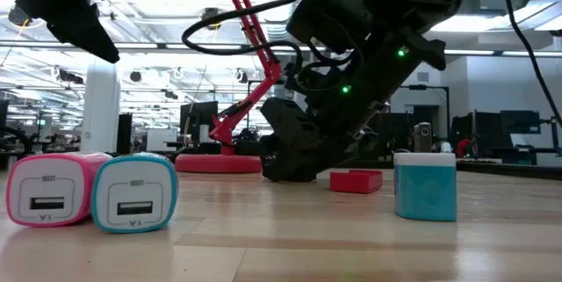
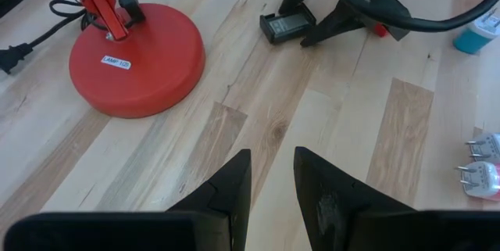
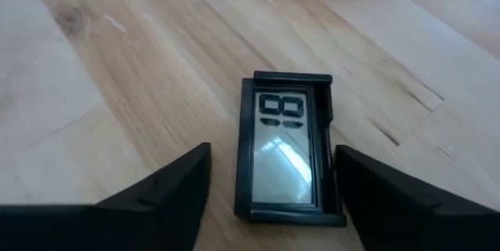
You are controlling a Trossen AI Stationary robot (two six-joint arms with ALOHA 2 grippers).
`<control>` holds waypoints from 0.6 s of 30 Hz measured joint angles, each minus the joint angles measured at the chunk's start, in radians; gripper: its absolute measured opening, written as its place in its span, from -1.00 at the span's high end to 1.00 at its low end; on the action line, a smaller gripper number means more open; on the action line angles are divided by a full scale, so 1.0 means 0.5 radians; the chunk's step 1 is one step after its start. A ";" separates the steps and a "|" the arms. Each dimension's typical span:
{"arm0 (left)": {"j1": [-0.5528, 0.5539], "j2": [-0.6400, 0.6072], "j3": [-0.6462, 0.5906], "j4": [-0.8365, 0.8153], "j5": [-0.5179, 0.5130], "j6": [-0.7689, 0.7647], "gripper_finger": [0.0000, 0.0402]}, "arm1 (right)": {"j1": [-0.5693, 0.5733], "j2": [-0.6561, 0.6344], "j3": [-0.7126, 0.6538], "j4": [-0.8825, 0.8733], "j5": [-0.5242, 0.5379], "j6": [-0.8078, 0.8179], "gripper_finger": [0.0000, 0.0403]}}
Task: Pick & Place Office items
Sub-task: Put the black digital timer into the yellow bin
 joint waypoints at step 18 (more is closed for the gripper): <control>0.000 0.000 0.000 0.000 -0.002 0.000 0.54 | 0.030 0.001 -0.005 0.016 0.128 -0.377 0.30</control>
